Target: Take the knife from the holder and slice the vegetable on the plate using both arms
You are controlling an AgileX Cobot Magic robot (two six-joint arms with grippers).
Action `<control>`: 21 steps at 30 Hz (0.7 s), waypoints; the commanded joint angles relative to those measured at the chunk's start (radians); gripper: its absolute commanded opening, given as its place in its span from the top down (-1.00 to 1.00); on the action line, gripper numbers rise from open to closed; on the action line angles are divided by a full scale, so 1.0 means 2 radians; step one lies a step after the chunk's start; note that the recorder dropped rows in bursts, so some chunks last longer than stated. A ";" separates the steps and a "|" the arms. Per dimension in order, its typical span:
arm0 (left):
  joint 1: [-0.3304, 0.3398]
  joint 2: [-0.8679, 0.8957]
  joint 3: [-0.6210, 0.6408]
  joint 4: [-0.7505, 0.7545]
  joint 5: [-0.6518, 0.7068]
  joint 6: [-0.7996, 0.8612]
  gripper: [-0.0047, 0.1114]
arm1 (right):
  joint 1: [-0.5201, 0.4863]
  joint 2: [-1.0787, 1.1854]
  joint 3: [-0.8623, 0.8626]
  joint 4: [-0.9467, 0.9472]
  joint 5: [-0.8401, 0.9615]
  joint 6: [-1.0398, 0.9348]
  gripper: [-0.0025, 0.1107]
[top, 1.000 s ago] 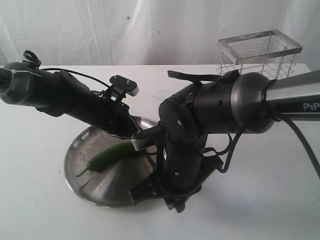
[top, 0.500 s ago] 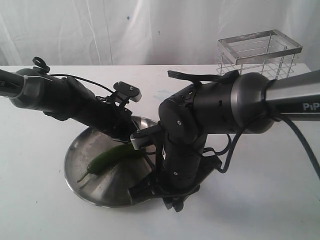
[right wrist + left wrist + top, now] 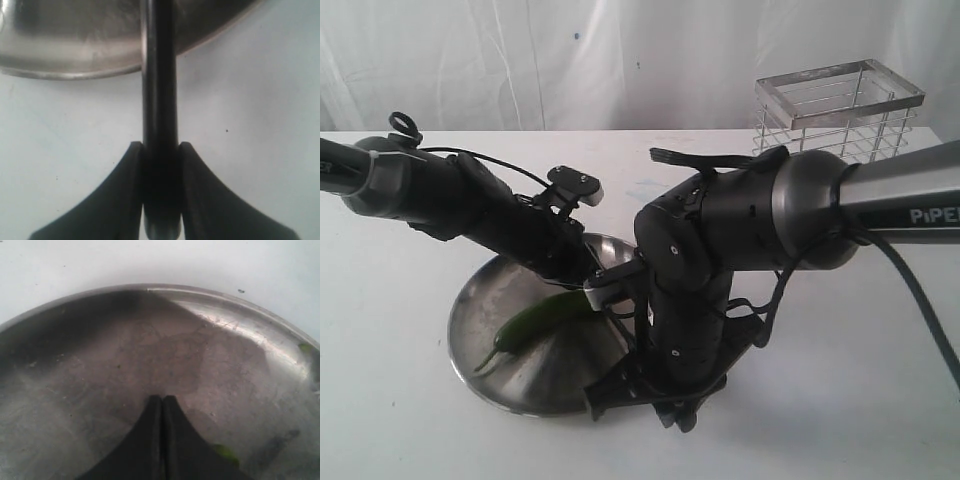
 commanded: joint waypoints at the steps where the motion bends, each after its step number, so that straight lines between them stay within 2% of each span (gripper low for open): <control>1: 0.000 0.012 0.008 0.047 0.019 -0.028 0.92 | -0.015 -0.001 -0.001 -0.007 0.033 0.003 0.96; 8: 0.000 0.003 0.008 0.042 0.015 -0.039 0.92 | -0.019 -0.001 -0.001 -0.007 0.050 0.000 0.96; 12: 0.000 -0.027 0.007 0.008 -0.008 -0.039 0.92 | -0.019 -0.001 -0.001 -0.007 0.047 -0.014 0.96; 16: 0.002 -0.052 0.007 0.005 -0.016 -0.039 0.92 | -0.019 -0.001 -0.001 -0.007 0.042 -0.023 0.96; 21: 0.004 -0.054 0.007 -0.005 0.012 -0.039 0.92 | -0.019 -0.001 -0.001 0.000 0.028 -0.024 0.96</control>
